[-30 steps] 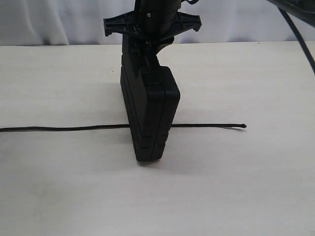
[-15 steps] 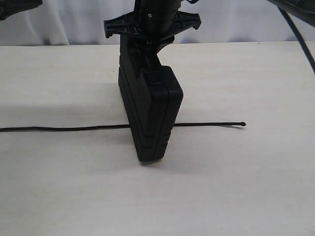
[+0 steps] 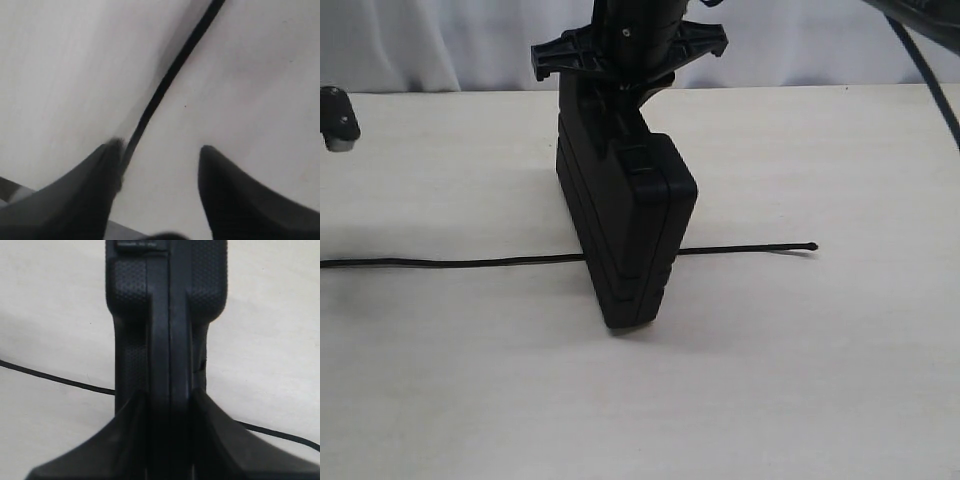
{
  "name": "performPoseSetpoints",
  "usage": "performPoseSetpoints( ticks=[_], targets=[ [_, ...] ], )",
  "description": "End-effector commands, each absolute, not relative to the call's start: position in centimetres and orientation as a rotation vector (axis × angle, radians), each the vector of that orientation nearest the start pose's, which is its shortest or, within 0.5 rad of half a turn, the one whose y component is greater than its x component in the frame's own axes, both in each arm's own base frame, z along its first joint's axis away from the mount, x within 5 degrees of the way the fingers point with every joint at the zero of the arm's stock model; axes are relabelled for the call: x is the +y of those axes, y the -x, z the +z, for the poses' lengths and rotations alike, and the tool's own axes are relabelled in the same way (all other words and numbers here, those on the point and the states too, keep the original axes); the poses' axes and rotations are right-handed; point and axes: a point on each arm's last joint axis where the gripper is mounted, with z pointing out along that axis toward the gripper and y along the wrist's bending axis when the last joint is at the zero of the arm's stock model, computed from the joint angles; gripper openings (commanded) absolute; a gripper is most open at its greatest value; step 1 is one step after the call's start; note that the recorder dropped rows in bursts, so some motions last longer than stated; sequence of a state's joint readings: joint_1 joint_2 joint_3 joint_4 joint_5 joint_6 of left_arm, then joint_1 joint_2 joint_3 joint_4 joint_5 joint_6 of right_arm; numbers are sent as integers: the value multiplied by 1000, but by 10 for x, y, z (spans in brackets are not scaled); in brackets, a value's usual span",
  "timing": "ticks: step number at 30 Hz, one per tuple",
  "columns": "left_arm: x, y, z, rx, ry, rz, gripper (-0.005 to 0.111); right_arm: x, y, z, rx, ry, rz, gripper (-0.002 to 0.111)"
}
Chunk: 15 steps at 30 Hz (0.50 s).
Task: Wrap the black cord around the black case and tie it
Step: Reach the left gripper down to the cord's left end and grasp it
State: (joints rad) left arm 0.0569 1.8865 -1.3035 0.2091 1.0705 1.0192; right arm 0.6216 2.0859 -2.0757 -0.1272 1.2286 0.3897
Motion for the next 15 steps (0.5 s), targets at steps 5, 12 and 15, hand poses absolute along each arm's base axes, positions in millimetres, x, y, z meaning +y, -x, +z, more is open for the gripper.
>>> performPoseSetpoints(
  ticks=[5,12,15],
  targets=[
    [32,-347,118,2537,-1853,296,58,252,-379,319,2640,373,86,4],
    [-7,-357,92,2610,-1489,72,16,252,-379,319,2640,373,86,4],
    [-49,-363,98,2628,-1268,-78,0,252,-379,319,2640,373,86,4]
  ],
)
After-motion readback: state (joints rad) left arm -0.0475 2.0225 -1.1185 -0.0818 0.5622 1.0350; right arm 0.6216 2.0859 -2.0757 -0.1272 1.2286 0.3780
